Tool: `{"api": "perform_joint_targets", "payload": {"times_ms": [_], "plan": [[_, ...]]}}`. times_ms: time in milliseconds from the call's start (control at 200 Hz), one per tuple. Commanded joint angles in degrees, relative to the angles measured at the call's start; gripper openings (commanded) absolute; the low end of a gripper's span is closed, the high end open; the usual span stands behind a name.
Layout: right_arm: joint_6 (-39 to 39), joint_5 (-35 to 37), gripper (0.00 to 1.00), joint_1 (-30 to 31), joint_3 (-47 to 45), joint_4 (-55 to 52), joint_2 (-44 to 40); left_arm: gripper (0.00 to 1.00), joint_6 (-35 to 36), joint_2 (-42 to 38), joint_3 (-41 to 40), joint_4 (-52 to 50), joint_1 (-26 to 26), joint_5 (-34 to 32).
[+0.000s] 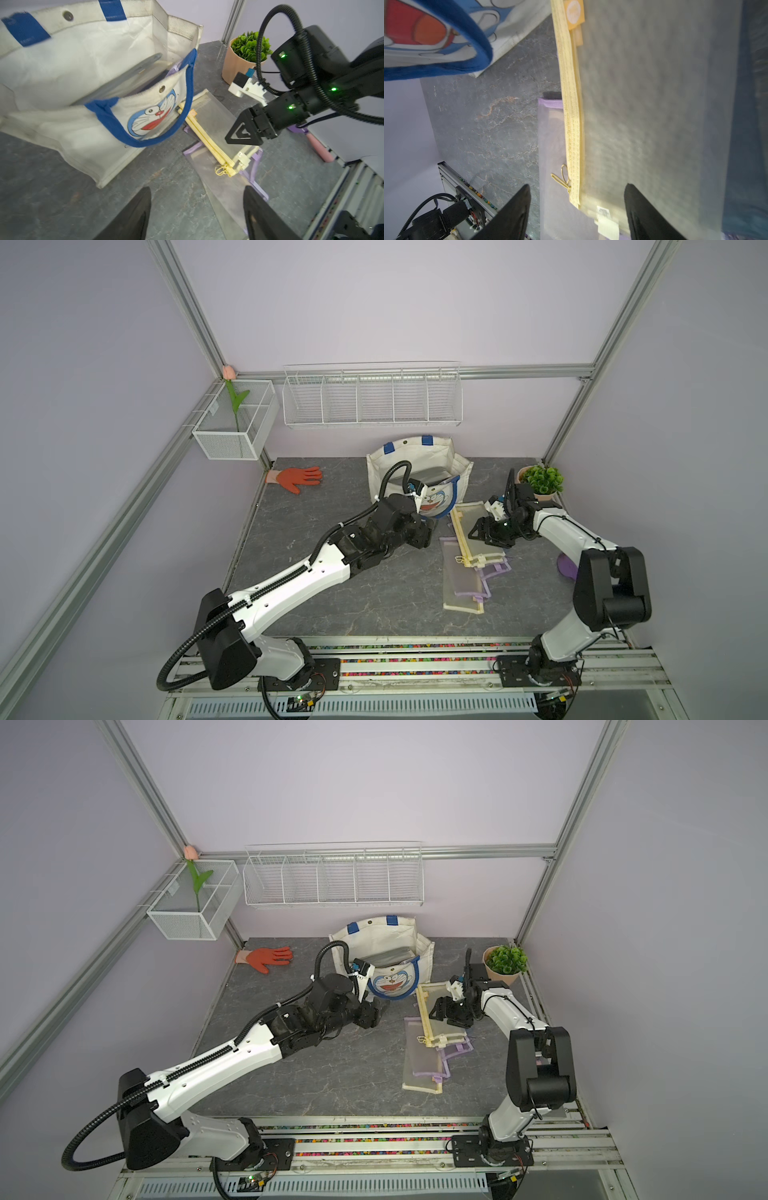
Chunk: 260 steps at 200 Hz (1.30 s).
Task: Put the pencil pouch into the canvas bag
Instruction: Move the pencil pouches to the center of the board.
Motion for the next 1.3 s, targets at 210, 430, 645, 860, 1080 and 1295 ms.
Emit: {"api": "perform_joint_targets", "payload": {"times_ms": [210, 430, 645, 860, 1080, 1295], "plan": [[5.8, -5.1, 0.72, 5.9, -8.4, 7.7, 2.1, 0.7, -13.4, -2.1, -7.6, 6.3, -3.2, -0.1], [7.9, -6.8, 0.72, 12.5, -6.4, 5.3, -3.4, 0.7, -17.9, -1.9, -11.3, 7.8, -3.2, -3.2], [5.4, -2.8, 0.73, 11.0, -2.5, -1.5, -11.2, 0.7, -17.9, 0.7, -11.7, 8.1, -3.7, -2.1], [2.3, -1.4, 0.73, 0.7, 0.2, -4.4, -10.7, 0.71, -19.3, 6.8, -7.8, 9.0, -4.1, 1.4], [-0.2, 0.2, 0.73, -3.9, 2.2, -4.7, -6.1, 0.71, -23.6, 17.7, -2.7, 13.2, -4.8, 7.5], [-0.1, 0.4, 0.73, -4.7, 1.6, -2.6, -1.5, 0.7, -29.1, 27.6, -0.8, 21.1, -4.7, 10.3]]}}
